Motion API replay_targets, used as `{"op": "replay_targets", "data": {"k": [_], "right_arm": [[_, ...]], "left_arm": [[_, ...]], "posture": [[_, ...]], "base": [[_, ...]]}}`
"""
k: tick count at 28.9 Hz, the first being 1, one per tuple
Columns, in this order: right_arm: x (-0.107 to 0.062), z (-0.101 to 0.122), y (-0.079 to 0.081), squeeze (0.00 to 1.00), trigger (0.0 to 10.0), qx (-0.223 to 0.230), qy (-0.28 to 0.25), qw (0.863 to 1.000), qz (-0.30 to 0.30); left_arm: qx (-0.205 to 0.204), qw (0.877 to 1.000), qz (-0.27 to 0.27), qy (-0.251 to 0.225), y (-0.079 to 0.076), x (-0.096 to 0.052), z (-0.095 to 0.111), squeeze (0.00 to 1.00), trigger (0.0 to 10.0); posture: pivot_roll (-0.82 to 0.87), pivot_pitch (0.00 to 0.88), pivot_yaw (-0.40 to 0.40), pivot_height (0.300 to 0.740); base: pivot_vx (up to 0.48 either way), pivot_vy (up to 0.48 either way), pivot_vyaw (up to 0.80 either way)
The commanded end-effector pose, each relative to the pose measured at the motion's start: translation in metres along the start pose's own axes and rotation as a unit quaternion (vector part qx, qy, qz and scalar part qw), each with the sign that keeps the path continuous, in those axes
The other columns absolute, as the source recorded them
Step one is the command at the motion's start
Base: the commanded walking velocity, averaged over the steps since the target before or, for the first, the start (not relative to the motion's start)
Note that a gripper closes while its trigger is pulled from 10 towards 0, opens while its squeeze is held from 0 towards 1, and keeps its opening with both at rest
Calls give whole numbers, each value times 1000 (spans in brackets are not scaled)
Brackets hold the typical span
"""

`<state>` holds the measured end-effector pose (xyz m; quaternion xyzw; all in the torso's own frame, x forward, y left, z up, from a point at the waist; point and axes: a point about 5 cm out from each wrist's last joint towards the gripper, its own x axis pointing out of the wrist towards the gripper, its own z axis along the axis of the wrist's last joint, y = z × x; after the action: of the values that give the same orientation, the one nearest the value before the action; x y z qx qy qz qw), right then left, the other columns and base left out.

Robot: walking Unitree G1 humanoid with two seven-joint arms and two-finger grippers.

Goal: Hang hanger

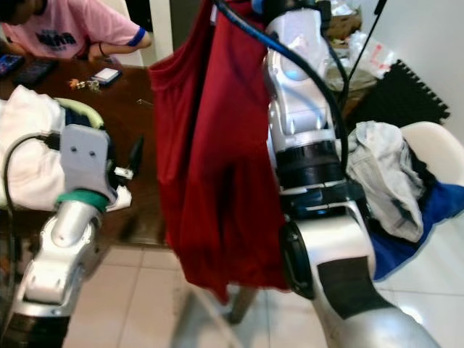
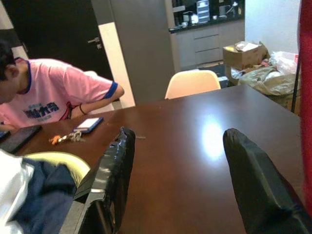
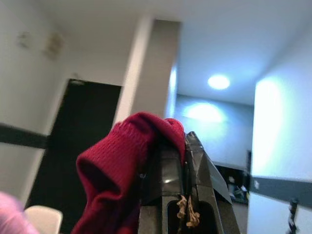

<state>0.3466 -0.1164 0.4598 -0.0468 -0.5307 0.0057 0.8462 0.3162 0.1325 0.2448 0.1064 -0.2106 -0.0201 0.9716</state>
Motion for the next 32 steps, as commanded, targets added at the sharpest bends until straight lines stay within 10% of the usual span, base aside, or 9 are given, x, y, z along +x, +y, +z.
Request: {"op": "replay_targets", "data": {"k": [1,19,26,32], "right_arm": [[4,5,1,0,10000,-8,-14,1000,-2],[-14,-40,17,0,10000,-67,73,994,51],[-22,-52,45,0,10000,32,111,989,92],[-100,-118,88,0,10000,-52,320,921,217]], "left_arm": [[5,1000,1,15,2,-2,-6,0,10000],[-66,990,-100,79,-18,-20,-21,0,10000],[-73,987,-117,86,-21,-26,-19,0,10000],[-87,985,-120,94,-21,-37,-15,0,10000]], "posture": [[16,81,1,740],[26,99,9,740],[42,125,-6,740],[78,163,-46,740]], "base": [[398,0,0],[66,0,0],[0,0,0],[0,0,0]]}}
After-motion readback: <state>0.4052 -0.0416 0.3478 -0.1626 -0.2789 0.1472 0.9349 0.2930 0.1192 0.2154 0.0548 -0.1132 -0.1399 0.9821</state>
